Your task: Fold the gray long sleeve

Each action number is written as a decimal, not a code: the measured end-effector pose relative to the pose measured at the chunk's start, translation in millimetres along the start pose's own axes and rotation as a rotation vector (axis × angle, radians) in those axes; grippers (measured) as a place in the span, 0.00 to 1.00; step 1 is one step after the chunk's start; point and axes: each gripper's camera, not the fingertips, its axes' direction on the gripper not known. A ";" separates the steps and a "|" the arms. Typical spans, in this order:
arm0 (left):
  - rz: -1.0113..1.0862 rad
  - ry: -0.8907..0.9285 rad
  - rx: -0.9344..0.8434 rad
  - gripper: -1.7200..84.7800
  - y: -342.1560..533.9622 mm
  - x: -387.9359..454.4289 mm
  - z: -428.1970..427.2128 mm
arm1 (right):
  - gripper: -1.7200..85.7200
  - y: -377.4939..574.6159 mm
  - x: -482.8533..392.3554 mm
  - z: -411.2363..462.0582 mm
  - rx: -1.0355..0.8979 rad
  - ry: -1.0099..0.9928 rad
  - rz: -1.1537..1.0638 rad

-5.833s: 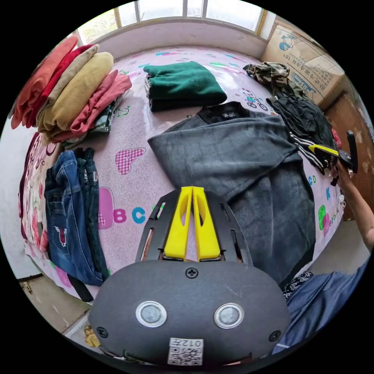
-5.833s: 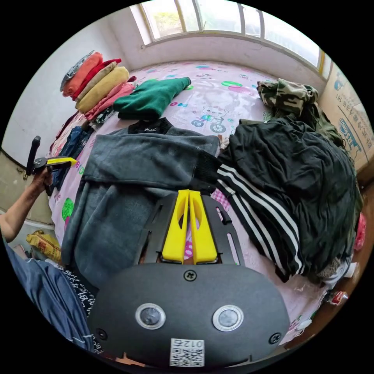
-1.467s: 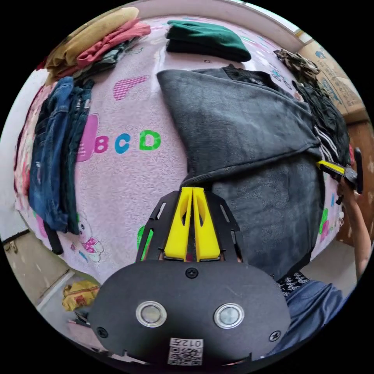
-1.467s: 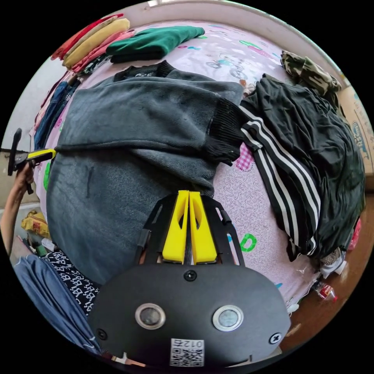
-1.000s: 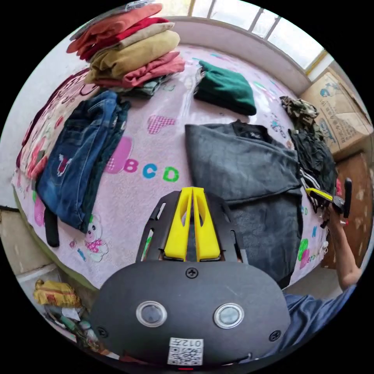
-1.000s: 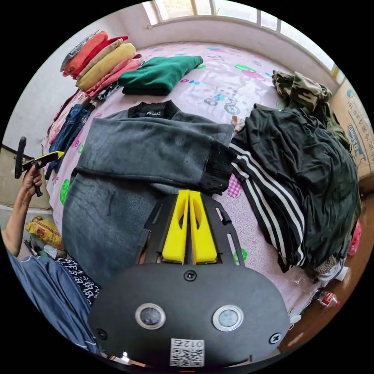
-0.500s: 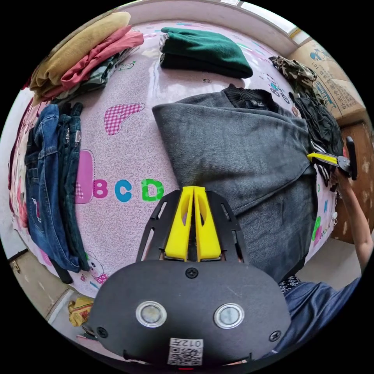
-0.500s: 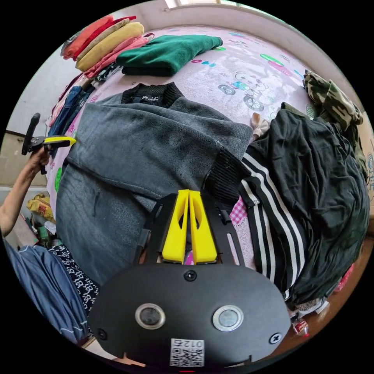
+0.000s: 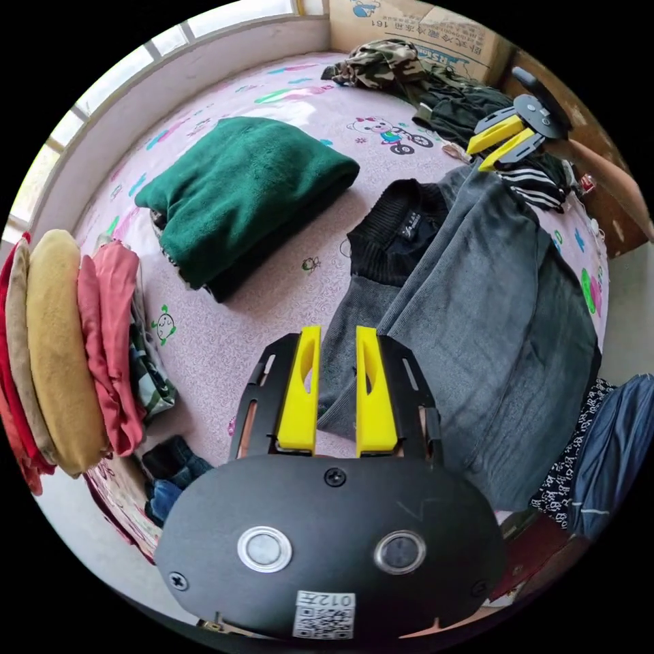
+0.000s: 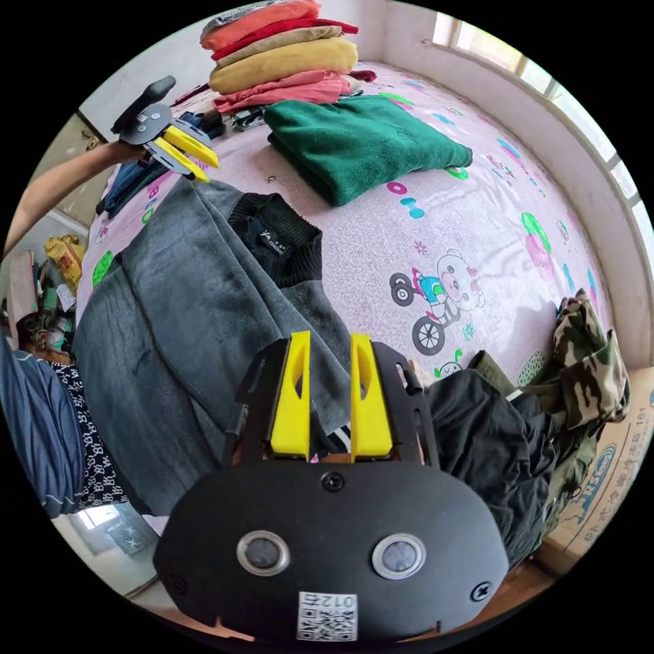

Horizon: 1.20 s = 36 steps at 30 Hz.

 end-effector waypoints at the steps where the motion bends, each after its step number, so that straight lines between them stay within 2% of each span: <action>1: 0.017 0.008 -0.011 0.10 -2.9 0.3 2.4 | 0.14 -4.5 2.0 4.2 -0.007 -0.014 -0.006; 6: 0.110 0.009 -0.126 0.12 -13.8 8.8 23.7 | 0.14 -34.7 9.0 36.2 -0.044 -0.045 -0.064; 13: 0.078 0.071 -0.110 0.10 -13.9 8.5 21.3 | 0.13 -57.1 3.1 60.6 -0.111 -0.061 -0.132; 17: 0.120 0.057 -0.122 0.07 -15.8 20.2 20.6 | 0.08 -66.5 11.8 58.9 -0.122 -0.164 -0.089; 19: 0.124 0.108 -0.138 0.05 -16.9 23.6 22.4 | 0.06 -67.8 8.1 56.4 -0.112 -0.148 -0.093; 26: 0.028 0.141 -0.079 0.02 0.2 29.4 16.1 | 0.04 -68.6 5.4 20.2 -0.063 -0.165 0.012; 32: 0.035 0.061 -0.062 0.02 6.9 47.8 0.6 | 0.03 -76.6 -22.9 -25.7 -0.080 -0.018 -0.018; 36: 0.057 0.020 -0.072 0.02 10.5 58.8 -7.5 | 0.02 -78.7 -29.0 -58.4 -0.082 -0.005 -0.014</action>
